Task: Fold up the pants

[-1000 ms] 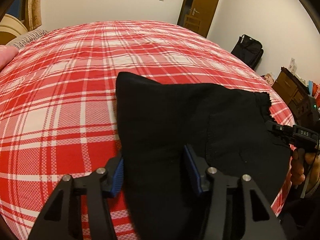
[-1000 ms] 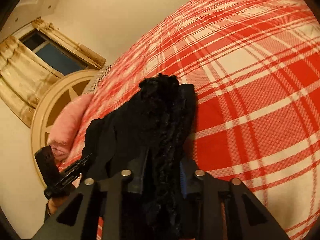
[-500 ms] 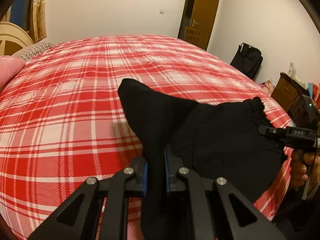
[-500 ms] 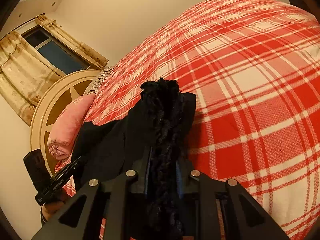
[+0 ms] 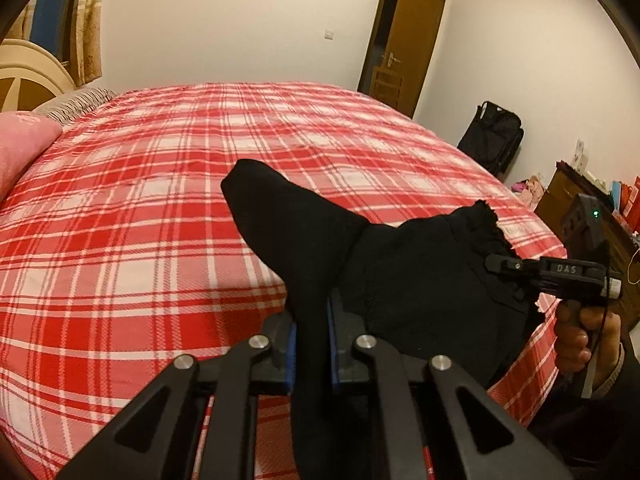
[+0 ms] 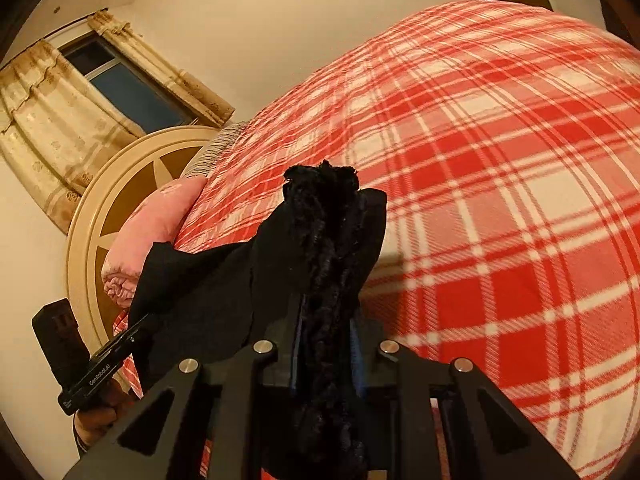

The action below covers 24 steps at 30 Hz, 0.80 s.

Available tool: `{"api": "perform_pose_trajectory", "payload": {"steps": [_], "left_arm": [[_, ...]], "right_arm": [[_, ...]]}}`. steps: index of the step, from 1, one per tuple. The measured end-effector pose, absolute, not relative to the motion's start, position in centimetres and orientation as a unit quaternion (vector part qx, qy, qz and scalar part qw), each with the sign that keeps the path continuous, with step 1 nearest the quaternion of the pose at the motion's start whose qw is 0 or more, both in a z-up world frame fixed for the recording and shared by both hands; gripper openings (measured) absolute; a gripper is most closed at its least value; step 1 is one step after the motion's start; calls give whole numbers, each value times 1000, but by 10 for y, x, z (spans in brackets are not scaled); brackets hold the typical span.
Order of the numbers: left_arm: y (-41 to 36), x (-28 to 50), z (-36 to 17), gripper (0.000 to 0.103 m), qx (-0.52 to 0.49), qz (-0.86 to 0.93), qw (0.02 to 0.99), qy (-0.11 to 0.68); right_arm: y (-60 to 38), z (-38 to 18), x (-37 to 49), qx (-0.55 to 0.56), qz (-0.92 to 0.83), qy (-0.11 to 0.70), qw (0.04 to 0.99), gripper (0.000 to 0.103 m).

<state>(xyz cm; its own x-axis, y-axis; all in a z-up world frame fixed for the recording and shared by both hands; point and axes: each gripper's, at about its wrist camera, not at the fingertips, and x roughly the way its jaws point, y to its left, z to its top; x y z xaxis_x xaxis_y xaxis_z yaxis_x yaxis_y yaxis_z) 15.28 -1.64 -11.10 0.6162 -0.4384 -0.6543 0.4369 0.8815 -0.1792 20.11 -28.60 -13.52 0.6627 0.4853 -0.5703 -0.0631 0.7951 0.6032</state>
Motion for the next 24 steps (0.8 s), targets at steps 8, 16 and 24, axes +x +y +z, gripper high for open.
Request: {"api": "perform_pose_trajectory", "payload": {"steps": [8,16,24], "left_arm": [[9,150,-104,12,-3,-221,909,354],[41,151,-101,12,-11,-190,918,349],[68,149,-101,12,-17,-163,923,347]], "right_arm": [[-247,-125,232,254,188,387,866,18],[-210,-126,258,233,213,400,860,17],[-175,-123,279,213,237,409,855,17]]}}
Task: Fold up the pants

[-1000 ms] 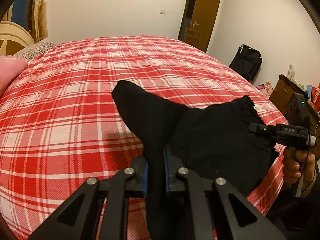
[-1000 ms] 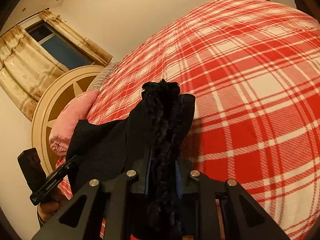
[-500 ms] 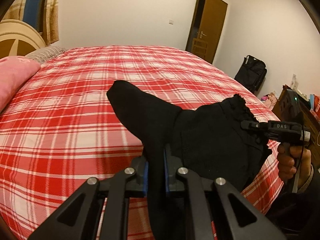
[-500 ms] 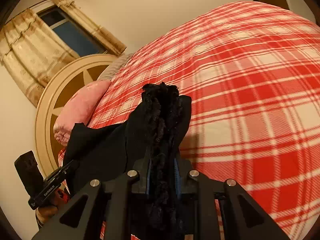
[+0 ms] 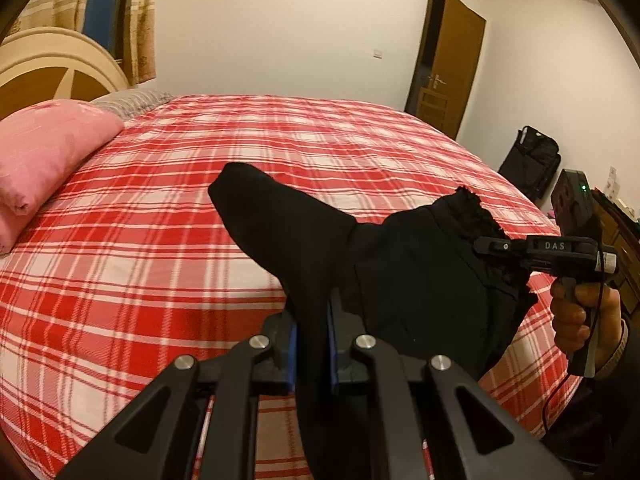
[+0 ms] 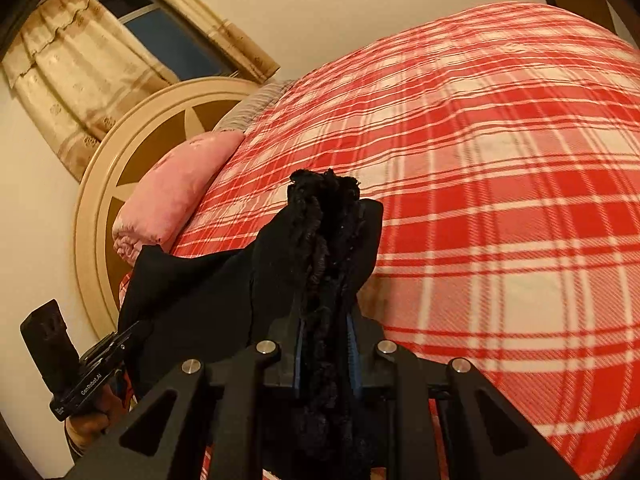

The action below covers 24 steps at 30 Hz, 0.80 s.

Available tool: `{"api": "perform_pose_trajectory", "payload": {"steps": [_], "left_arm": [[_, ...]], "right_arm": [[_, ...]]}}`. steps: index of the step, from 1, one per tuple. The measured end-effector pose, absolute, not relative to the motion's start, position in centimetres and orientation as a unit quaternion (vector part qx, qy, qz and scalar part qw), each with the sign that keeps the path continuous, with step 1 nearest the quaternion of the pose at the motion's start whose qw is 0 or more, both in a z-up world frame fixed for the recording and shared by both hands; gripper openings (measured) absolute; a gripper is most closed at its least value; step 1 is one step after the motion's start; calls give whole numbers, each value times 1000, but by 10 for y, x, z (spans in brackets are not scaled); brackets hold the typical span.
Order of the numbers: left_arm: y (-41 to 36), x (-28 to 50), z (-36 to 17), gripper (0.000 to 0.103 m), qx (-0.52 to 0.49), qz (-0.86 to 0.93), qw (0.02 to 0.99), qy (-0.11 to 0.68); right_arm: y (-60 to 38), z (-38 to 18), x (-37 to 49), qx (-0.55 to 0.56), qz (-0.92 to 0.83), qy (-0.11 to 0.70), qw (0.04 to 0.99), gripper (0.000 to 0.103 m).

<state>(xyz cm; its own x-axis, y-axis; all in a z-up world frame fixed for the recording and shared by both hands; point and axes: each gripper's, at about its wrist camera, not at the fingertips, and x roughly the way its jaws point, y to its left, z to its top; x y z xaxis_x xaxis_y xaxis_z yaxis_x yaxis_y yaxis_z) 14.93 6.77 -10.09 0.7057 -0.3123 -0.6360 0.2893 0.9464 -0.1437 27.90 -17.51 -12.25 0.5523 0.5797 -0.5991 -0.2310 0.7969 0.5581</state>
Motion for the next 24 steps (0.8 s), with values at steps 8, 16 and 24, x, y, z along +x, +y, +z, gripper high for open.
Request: {"api": "perform_pose_trajectory", "payload": {"steps": [8,16,24], "left_arm": [[90,147,-100,12,-23,-140,927,348],[112,147,-101,12,-31,-118,929,350],[133,145,-102,12,-39,-98,930,352]], "right_arm": [[-146,-119,299,199,259,415,849,17],[-116,-118,315,189,280,420,842,17],[-91,-120,329,181,298,426,835,17]]}}
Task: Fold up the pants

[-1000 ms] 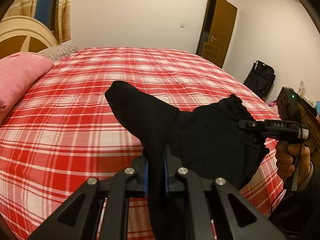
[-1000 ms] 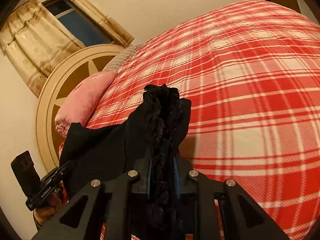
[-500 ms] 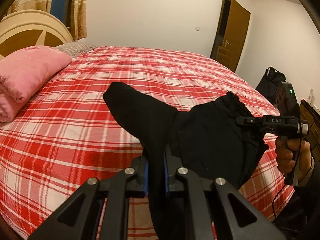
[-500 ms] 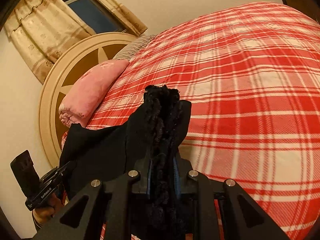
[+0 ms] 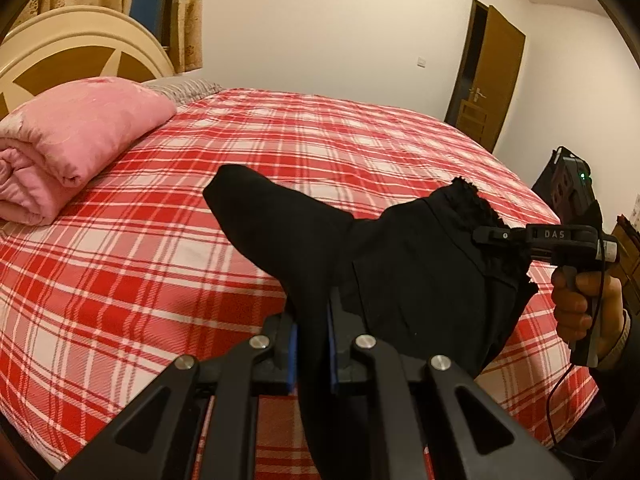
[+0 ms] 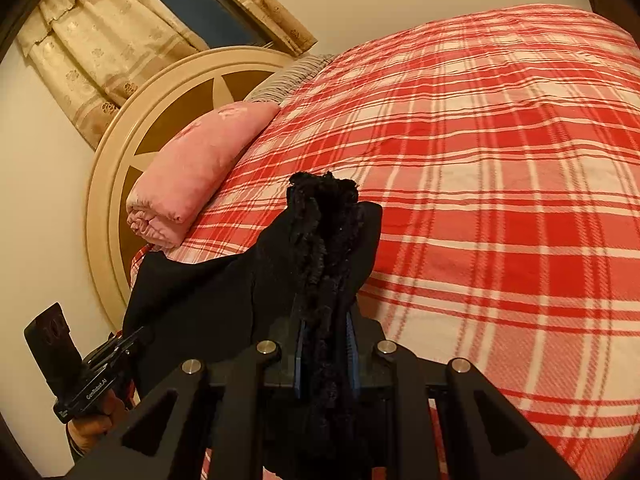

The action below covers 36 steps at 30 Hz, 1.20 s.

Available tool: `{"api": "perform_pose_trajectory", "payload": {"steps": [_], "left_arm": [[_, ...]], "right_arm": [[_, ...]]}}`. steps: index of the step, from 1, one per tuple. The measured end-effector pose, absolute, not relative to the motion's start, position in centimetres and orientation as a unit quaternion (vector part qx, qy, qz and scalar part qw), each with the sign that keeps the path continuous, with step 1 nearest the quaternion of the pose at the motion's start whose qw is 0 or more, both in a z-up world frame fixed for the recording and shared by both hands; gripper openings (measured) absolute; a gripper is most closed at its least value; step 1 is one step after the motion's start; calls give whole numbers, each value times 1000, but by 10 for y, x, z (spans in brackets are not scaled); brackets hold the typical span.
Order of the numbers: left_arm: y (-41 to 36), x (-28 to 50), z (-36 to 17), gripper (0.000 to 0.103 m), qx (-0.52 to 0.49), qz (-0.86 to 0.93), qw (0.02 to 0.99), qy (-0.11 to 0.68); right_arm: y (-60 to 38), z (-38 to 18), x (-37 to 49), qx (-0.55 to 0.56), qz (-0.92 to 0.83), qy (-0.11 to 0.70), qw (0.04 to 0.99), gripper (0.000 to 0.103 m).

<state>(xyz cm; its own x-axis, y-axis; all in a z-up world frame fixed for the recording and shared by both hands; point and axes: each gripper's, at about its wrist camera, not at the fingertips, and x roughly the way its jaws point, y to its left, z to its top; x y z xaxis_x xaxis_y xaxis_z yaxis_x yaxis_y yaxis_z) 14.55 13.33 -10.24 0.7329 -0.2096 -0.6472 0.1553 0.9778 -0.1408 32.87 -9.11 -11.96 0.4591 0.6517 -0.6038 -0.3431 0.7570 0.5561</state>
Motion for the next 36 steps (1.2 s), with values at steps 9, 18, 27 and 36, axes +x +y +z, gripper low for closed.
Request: {"api": "perform_pose_trajectory", "payload": {"steps": [9,18,27,36], "left_arm": [[160,147,-109,12,-42,-70,929,360],[177,157,-133,12,-55,-56,920,383],[183,166,-157,37,-34,-33,915,400],[202,157,-169,75,-48,6,915,400]], "right_arm": [[-59,-129,346,172,316,436,825,17],[-62,-154,360,178,307,459,814,17],[-72,-181,371,194,279,474,812,40],[-108,-160,356,188,185,438,860,57]]}}
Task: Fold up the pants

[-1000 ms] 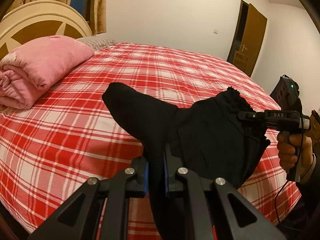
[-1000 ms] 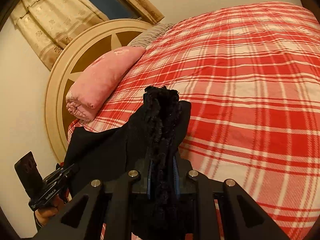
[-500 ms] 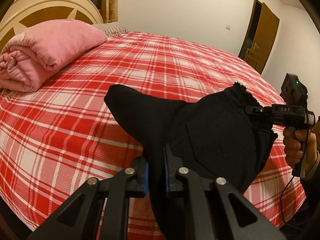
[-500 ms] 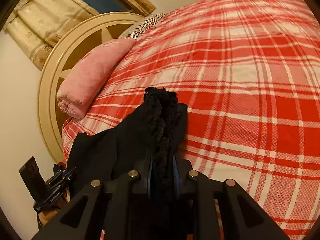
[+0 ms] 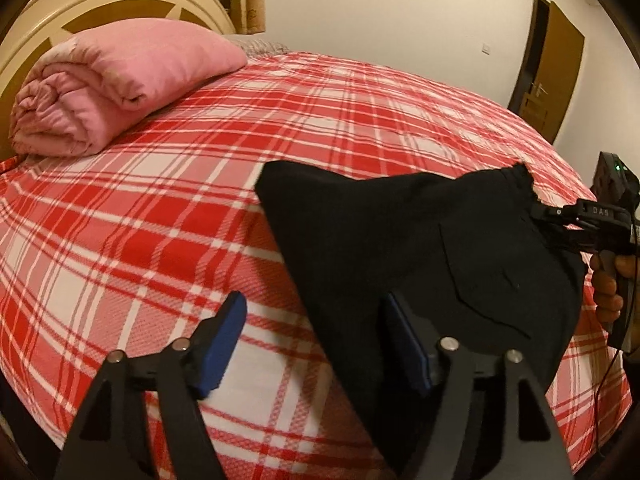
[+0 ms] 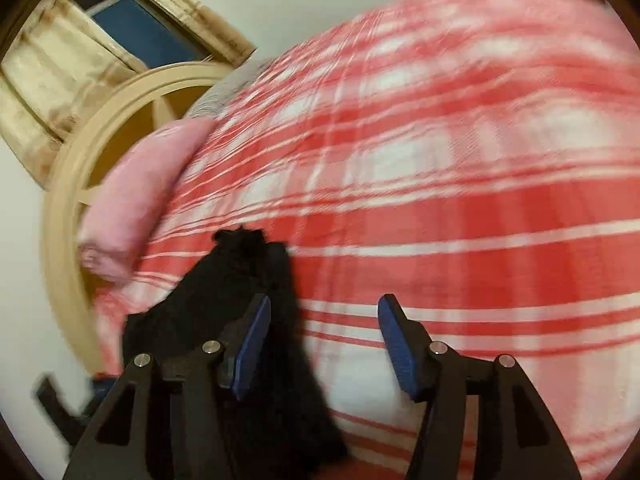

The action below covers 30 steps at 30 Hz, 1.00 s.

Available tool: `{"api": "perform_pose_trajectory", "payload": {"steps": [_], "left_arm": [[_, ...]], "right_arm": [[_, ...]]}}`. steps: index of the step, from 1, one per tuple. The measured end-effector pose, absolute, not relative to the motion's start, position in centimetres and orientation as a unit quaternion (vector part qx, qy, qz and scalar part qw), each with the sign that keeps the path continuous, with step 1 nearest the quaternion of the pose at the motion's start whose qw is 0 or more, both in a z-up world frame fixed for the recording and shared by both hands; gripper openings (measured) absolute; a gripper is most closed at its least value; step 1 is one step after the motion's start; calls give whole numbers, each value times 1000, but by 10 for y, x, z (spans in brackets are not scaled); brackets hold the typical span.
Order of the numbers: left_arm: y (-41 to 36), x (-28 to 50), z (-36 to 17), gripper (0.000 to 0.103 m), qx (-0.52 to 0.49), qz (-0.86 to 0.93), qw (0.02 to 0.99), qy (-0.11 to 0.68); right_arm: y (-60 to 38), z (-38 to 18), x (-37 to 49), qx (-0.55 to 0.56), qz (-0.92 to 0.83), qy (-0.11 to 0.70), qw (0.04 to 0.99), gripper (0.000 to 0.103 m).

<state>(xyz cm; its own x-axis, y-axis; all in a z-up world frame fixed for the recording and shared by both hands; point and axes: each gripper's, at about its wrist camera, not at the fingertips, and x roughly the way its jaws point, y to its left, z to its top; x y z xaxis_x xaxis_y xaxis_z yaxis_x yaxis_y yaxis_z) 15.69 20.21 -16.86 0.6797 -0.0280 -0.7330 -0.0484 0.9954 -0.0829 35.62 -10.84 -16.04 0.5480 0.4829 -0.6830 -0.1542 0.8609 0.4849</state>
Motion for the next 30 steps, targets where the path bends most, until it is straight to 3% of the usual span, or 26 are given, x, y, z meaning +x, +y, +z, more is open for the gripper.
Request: {"api": "perform_pose_trajectory", "payload": {"steps": [8,14,20,30], "left_arm": [[187,112,-128,77,11,45,934,355],[161,72,-84,80,0,17,954,299],[139,34,-35,94,-1,0,973,233],[120,1,-4,100,15,-15,982,186]], "right_arm": [[-101,-79,239,72,157,352,920,58],[-91,-19,126,17,160,245,956,73],[-81,1,65,-11,163,210,964,74],[-83,11,36,-13,172,184,968,74]]}}
